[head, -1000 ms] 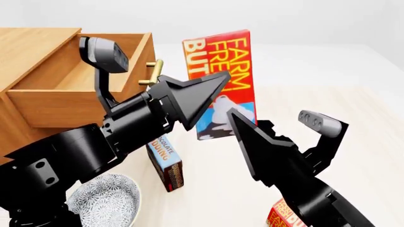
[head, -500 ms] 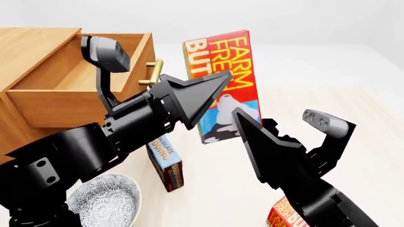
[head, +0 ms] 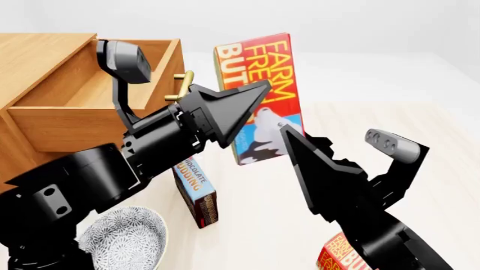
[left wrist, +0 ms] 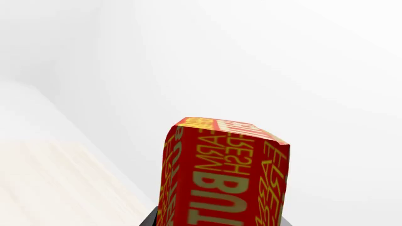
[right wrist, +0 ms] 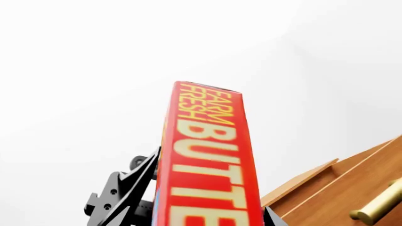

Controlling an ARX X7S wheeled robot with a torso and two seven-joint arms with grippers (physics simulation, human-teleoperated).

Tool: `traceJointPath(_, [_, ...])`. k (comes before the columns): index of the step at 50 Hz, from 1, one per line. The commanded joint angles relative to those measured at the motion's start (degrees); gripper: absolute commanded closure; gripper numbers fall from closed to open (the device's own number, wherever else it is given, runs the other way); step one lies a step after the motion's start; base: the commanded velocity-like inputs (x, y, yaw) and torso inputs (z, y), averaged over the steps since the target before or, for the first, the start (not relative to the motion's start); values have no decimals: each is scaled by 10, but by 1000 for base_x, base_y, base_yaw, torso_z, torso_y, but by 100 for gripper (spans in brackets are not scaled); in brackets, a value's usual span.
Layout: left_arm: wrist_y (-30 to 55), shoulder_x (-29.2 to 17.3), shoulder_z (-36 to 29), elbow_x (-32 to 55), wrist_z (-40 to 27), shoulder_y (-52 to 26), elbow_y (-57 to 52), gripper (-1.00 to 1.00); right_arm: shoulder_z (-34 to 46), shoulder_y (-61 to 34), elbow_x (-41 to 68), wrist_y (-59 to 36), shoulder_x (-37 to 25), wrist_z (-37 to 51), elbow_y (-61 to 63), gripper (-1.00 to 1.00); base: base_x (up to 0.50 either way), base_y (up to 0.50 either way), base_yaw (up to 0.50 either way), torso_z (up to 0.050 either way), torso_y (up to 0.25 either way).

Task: Put the butter at the front in the top drawer of the cabinet and close it.

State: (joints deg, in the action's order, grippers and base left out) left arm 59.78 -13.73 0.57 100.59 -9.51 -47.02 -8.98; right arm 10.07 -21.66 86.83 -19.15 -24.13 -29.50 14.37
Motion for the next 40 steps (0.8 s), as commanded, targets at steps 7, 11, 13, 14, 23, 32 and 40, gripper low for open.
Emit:
traceJointPath(7, [-19,-23,27,43,-37,-24,-21,100,-15,25,-4,16,-9,8,8,-100,0,0,0,0,1])
traceJointPath(11, [-21,-33,32,50,-49,-31,-27,100,-31,49,-4,27,-18,12,23,-100,0,0,0,0,2])
traceJointPath(13, [-22,-38,34,54,-54,-34,-30,100,-37,59,-5,32,-22,14,29,-100,0,0,0,5,0])
traceJointPath(14, [-23,-40,35,57,-57,-36,-31,100,-41,65,-7,36,-23,16,33,-100,0,0,0,0,0])
traceJointPath(23, [-25,-64,40,81,-94,-53,-46,100,-61,94,-100,88,-12,76,67,-100,0,0,0,0,1])
traceJointPath(32, [-24,-88,34,93,-131,-82,-46,100,-41,84,-335,126,15,226,87,-100,0,0,0,0,1])
traceJointPath(40, [-18,-113,21,105,-171,-124,-43,100,-21,77,-501,146,40,321,95,-100,0,0,0,1,1])
